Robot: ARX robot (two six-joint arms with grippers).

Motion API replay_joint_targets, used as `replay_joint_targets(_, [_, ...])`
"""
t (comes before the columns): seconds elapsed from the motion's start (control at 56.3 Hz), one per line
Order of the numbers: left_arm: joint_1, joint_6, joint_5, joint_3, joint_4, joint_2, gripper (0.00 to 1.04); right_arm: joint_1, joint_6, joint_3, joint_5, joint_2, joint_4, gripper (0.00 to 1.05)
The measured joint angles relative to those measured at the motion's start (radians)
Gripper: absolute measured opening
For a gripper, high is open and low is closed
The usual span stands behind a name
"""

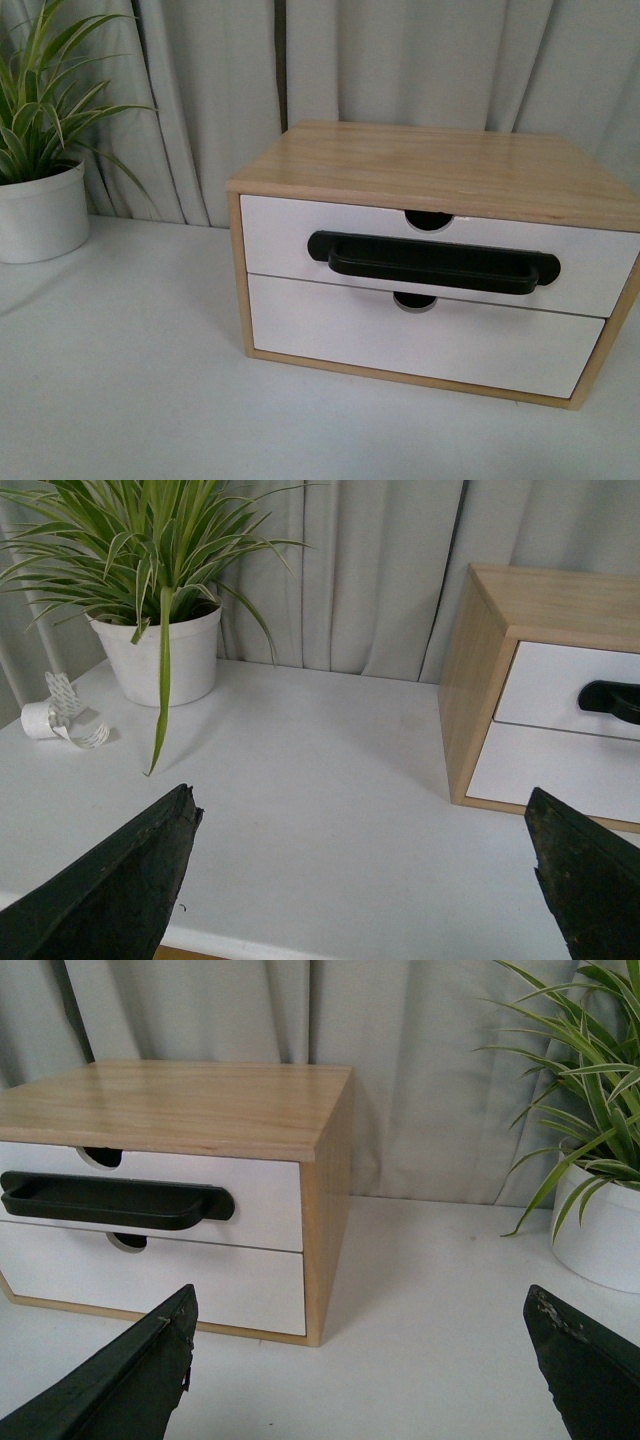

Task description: Pull drawer

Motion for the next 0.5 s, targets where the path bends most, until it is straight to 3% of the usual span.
replay_joint_targets(0.497, [0.0,0.0,0.0,0.0,0.0,0.0,0.99,0.0,0.0,0.0,0.0,0.0,0.0,0.96])
